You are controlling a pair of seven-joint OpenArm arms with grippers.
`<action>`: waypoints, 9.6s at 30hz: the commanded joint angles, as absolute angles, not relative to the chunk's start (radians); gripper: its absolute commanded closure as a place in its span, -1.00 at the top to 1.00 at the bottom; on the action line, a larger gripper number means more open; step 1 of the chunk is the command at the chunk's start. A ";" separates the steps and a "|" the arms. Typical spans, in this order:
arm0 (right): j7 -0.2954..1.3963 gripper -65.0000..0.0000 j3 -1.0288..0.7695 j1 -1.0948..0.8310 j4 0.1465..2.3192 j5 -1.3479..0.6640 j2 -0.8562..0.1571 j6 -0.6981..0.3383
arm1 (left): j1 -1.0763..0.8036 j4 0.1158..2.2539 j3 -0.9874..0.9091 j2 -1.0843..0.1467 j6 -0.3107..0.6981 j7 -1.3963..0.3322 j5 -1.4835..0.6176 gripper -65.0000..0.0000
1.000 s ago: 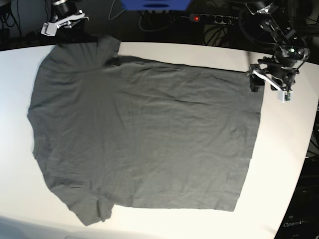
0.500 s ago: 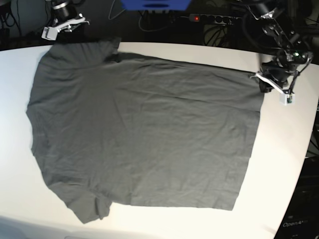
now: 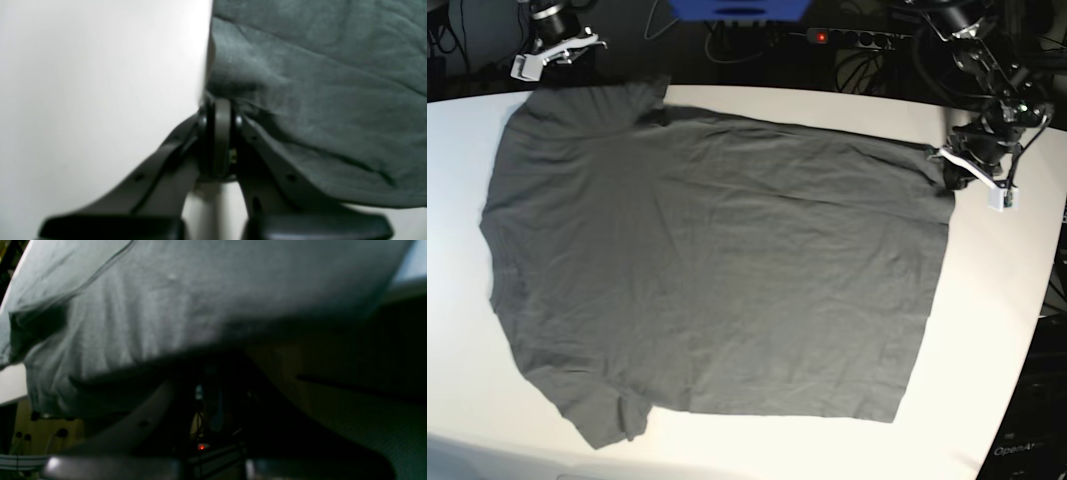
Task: Fold the T-shirt properly
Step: 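Move the right gripper to the shirt's collar-side corner and grasp it, then lift both grippers and fold the shirt edge over toward the middle, then lower the folded edge onto the shirt and open both grippers, then regrasp the folded edge with both grippers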
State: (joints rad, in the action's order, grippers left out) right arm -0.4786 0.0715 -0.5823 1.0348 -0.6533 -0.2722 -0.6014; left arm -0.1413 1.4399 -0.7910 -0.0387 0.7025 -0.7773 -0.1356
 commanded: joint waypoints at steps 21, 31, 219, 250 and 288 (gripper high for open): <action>-0.555 -0.99 0.061 -0.671 1.260 -0.670 -0.374 -0.595 | -0.173 1.419 -0.789 -0.022 0.698 -1.003 -0.015 -0.93; -0.555 -0.99 0.058 -0.773 1.406 -0.670 -0.409 -0.591 | -0.174 1.419 -0.789 -0.019 0.698 -1.003 -0.015 -0.93; 0.007 -0.99 -0.056 0.056 1.242 -0.216 -0.417 -0.599 | 0.351 1.366 -0.728 -0.013 0.698 -1.067 0.213 -0.06; 0.001 -0.99 -0.056 0.035 1.244 -0.216 -0.417 -0.599 | 0.351 1.357 -0.731 0.002 0.698 -1.056 0.213 -0.06; -0.001 -0.99 -0.056 0.035 1.244 -0.216 -0.415 -0.599 | 0.344 1.357 -0.760 0.024 0.698 -1.013 0.213 -0.06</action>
